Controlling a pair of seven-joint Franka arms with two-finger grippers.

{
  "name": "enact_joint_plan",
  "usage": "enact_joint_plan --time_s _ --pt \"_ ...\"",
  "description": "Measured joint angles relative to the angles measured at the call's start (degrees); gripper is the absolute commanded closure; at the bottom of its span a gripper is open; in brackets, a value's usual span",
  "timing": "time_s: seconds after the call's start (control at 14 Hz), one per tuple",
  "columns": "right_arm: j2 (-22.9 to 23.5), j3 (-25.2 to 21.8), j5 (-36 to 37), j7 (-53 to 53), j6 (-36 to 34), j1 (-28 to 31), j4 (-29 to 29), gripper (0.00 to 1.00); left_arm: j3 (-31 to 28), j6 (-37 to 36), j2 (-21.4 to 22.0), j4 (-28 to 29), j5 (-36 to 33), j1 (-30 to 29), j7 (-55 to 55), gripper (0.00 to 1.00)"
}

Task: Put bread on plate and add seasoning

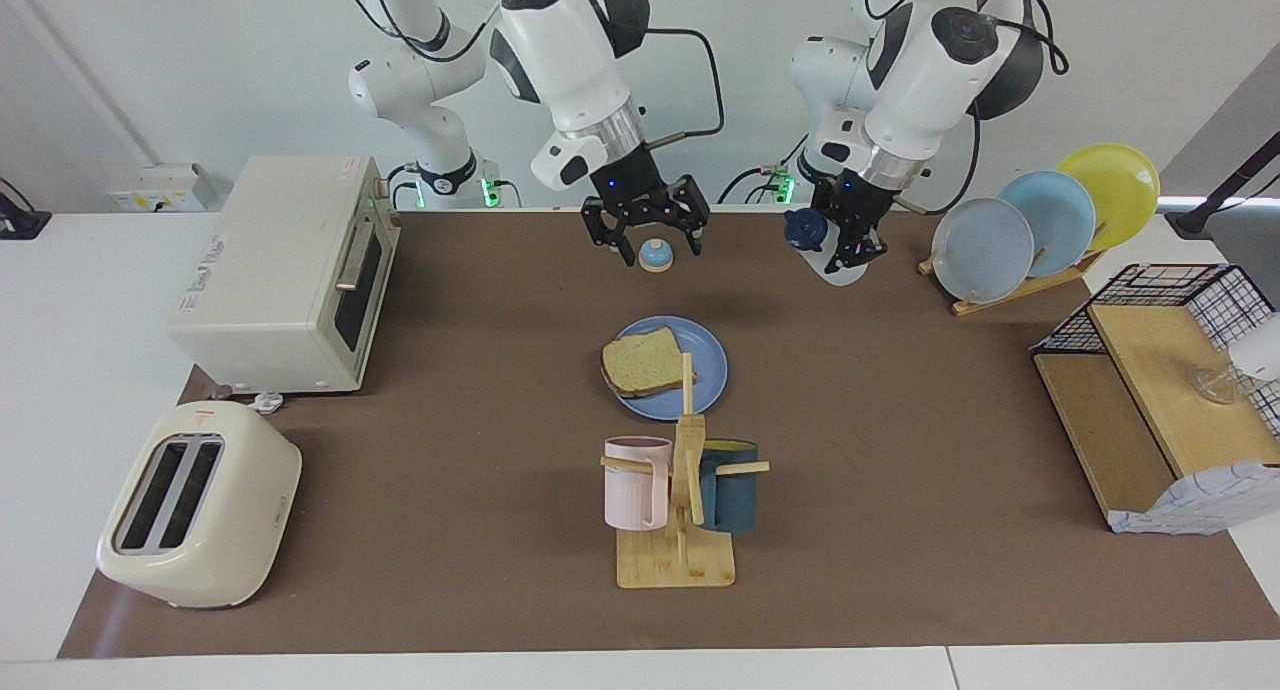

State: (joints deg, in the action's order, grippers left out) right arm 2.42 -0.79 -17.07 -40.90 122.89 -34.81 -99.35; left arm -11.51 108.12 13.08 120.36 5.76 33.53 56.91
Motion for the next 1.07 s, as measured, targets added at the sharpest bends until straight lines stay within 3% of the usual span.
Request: enact_joint_plan --time_s 0.21,0.57,0.79,1.07 --pt "-0.9 0.1 -4.0 -0.8 -5.3 0.0 4.8 0.01 1.2 -0.6 0.1 0.0 0.0 0.0 2.2 1.0" --pt "-1.0 0.6 -6.7 -3.5 -3.3 -0.9 5.5 0.34 2.0 -1.0 0.4 0.3 0.0 0.0 2.5 1.0" --pt "-0.7 0.7 -6.7 -4.1 0.6 -3.5 5.5 0.35 2.2 -1.0 0.6 0.5 0.0 0.0 2.6 1.0" --pt "0.9 0.8 -6.7 -4.1 4.3 -5.7 5.4 0.53 2.4 -1.0 0.8 1.0 0.0 0.0 2.6 1.0"
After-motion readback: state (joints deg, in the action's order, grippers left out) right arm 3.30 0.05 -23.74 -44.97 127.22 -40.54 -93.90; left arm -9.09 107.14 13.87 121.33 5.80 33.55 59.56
